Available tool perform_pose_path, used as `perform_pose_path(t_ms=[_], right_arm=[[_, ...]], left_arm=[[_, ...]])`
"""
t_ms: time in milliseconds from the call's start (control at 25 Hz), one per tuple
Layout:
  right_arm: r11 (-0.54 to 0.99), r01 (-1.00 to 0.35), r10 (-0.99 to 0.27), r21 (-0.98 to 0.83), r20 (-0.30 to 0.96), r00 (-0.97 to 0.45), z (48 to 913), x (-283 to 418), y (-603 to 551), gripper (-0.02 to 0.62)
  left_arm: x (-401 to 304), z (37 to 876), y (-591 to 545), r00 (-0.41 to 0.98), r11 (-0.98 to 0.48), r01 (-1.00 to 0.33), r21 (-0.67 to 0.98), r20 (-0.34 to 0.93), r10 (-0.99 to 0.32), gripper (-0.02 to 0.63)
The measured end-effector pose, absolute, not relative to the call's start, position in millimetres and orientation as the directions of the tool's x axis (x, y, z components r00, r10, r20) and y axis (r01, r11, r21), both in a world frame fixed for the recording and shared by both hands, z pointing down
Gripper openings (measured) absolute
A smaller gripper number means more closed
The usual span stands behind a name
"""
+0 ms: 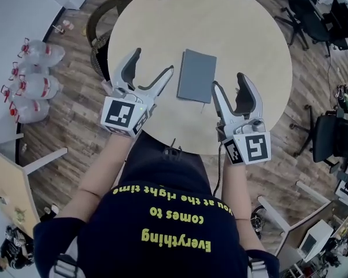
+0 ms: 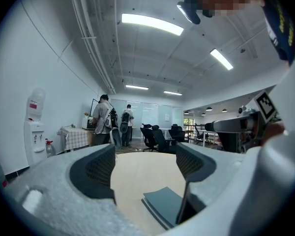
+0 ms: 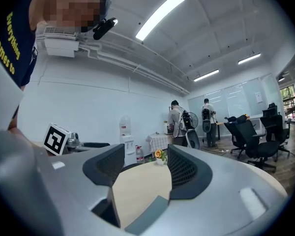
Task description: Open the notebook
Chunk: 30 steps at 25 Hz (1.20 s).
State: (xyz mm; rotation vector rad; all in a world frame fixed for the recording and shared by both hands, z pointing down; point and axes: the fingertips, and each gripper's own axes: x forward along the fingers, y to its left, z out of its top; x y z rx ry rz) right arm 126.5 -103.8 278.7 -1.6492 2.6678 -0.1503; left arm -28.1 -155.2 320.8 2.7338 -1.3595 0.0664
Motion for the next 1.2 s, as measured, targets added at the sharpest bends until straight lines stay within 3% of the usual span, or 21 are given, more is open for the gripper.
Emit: perform_pose_path(t_ms=[440,720,1200], right_arm=[[0.444,-0.885,-0.879,-0.145,0.12,-0.461,313.8,103.3,-130.8,0.258],[0.434,-0.862,-0.829,-0.261,0.258,-0.495,390.3,88.7,-137.2,0.255],[0.422,-0.887,-0.662,-0.187,0.606,-0.442,544.4,65.2,-134.3,0.225]], left_arm=[[-28.4,332.2,-189.6,0.637,-0.633,-0.77,0.072,0.072,-0.767,0.379],[-28.8,349.7,-198.1,0.638,-0.633,-0.77,0.08,0.086,-0.765,0.334],[-35.1,379.6,-198.7,0.63,-0.621,-0.777,0.106,0.14,-0.764,0.324]])
